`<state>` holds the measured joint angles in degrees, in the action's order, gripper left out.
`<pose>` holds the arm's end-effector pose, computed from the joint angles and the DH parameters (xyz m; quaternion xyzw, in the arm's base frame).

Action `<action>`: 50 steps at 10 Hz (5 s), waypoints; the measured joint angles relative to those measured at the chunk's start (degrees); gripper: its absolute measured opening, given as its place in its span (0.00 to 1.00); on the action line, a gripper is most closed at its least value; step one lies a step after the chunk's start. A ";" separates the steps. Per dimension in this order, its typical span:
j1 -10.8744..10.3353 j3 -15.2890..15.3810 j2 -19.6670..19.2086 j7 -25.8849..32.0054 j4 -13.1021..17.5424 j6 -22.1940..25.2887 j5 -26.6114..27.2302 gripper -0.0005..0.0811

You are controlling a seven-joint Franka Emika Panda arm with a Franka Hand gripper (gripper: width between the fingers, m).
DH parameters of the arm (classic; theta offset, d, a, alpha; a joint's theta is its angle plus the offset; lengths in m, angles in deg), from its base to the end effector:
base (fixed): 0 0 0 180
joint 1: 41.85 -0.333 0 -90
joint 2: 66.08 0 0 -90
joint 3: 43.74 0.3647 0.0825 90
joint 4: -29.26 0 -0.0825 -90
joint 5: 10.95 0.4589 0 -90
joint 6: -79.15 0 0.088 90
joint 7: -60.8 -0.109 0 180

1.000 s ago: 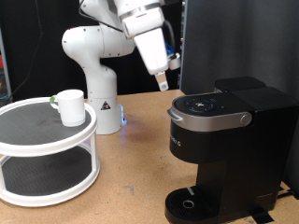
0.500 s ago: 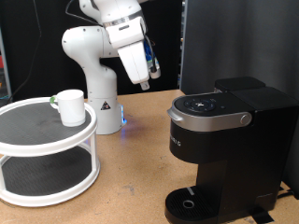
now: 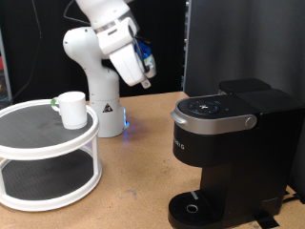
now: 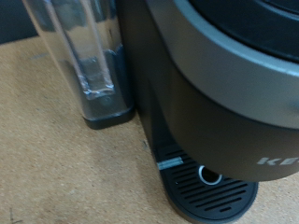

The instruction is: Make a cup of coffee with the keurig machine

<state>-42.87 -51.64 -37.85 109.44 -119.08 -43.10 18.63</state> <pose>0.4332 -0.0292 0.4335 -0.9418 -0.2252 -0.1249 0.2163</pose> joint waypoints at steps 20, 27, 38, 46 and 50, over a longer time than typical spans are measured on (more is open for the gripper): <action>9.43 -17.61 17.86 14.05 -8.40 19.47 -1.29 0.01; 11.06 -26.65 18.01 20.26 -5.51 29.66 -5.52 0.01; 13.99 -38.77 19.09 22.88 -3.86 32.91 -1.23 0.01; 17.95 -40.84 18.40 21.15 -3.63 28.22 -0.60 0.01; 17.63 -40.91 18.14 21.56 -3.66 28.12 -1.73 0.01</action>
<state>-25.24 -92.56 -19.72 131.00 -122.74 -14.97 16.90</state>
